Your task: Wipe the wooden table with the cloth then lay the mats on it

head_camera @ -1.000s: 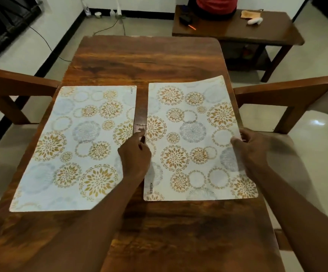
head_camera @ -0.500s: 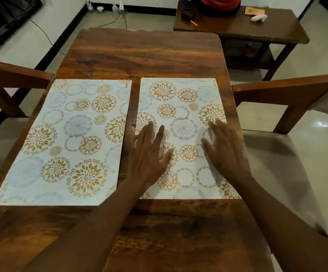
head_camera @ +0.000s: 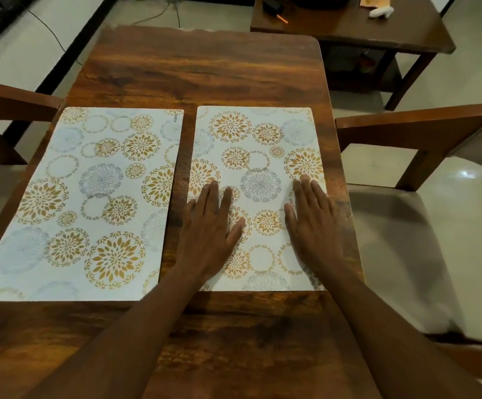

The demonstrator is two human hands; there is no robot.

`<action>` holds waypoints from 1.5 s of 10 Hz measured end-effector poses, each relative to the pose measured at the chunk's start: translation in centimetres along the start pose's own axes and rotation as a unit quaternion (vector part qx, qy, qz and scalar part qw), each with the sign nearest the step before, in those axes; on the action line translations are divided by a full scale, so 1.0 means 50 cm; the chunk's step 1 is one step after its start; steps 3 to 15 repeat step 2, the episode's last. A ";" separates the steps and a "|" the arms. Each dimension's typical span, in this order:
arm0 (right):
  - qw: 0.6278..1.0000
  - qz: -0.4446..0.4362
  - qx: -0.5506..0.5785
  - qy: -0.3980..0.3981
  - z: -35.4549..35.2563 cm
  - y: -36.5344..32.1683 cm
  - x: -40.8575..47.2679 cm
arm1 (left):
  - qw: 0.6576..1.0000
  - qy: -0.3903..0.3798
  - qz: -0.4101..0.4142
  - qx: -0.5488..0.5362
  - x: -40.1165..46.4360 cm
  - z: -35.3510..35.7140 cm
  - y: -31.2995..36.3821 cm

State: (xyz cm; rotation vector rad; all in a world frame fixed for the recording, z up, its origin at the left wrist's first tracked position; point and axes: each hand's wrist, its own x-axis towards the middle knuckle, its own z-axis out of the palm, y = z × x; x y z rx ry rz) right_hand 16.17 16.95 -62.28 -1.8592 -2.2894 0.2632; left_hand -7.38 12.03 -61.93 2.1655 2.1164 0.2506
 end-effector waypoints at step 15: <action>0.993 -0.024 -0.066 -0.091 -0.067 -0.014 0.014 | 0.991 -0.132 -0.010 -0.016 0.018 -0.086 0.010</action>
